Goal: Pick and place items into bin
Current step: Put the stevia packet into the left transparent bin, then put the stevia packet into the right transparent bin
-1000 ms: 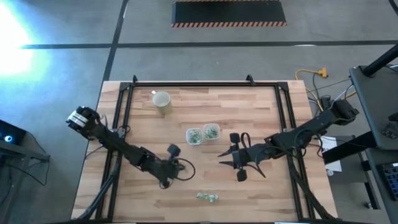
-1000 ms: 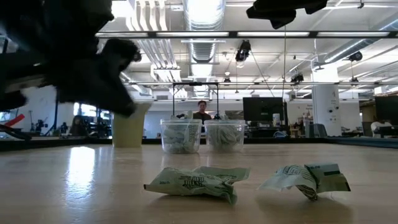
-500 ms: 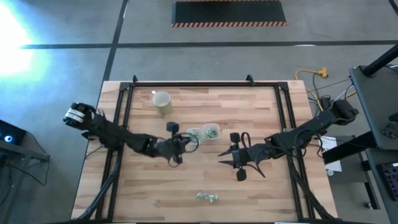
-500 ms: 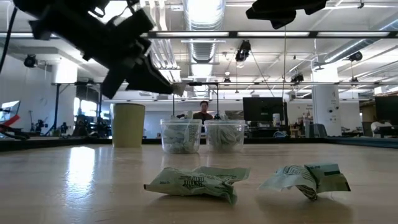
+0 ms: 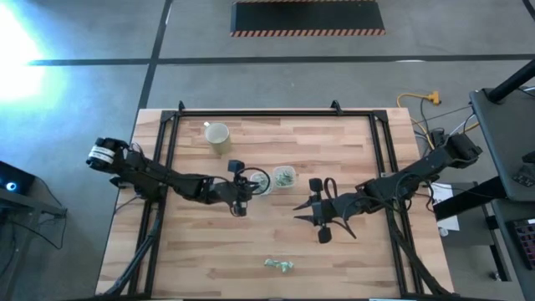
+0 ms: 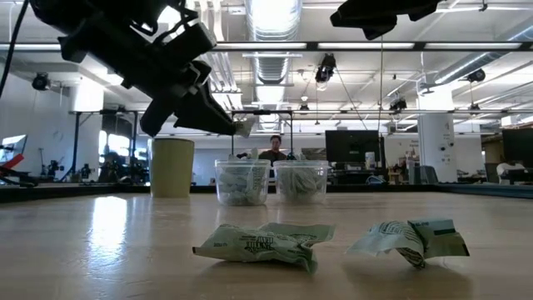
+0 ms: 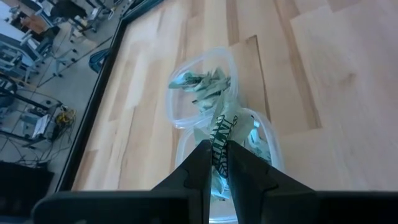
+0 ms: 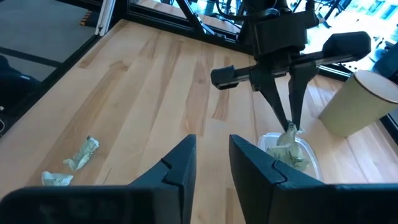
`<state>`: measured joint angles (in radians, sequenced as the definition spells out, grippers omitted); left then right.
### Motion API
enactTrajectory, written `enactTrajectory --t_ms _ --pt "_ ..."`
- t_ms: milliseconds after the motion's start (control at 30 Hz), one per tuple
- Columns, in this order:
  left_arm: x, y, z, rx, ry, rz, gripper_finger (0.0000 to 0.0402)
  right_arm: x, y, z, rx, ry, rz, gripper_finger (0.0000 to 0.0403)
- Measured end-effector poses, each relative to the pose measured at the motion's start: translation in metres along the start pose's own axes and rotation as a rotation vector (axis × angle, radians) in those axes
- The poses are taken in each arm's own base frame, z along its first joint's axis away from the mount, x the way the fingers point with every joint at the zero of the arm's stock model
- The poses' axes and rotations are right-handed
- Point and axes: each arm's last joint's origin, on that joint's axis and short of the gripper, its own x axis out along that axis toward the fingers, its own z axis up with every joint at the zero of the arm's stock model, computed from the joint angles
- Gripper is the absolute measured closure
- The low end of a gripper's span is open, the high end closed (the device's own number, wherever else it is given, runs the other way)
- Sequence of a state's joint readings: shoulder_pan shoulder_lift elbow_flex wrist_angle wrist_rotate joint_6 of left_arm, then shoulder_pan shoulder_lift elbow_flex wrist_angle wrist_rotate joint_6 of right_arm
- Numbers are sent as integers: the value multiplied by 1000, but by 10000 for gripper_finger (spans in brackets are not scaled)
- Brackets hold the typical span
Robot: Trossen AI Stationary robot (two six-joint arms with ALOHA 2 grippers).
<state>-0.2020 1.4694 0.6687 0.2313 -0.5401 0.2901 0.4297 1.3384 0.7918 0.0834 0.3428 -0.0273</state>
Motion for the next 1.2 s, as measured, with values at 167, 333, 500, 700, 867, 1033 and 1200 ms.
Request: enactTrajectory --t_ms 167,333,500,700,867,1033,1200 --pt "0 0 0 13 -4 -12 372 0 0 0 0 0 0 318" --pt "1 3 1 21 -21 -1 372 0 0 0 0 0 0 317" --pt "3 7 0 14 -14 9 372 0 0 -1 -1 4 0 323" --pt "6 10 -3 11 -1 -9 344 0 0 -3 -2 9 1 321" --pt "6 11 -1 -1 -15 -5 279 0 0 -3 -2 9 1 325" --pt "6 12 -1 -18 -3 36 231 0 0 -4 19 13 4 328" --pt "-3 9 2 -101 -9 1 221 5 7 -15 98 80 131 323"
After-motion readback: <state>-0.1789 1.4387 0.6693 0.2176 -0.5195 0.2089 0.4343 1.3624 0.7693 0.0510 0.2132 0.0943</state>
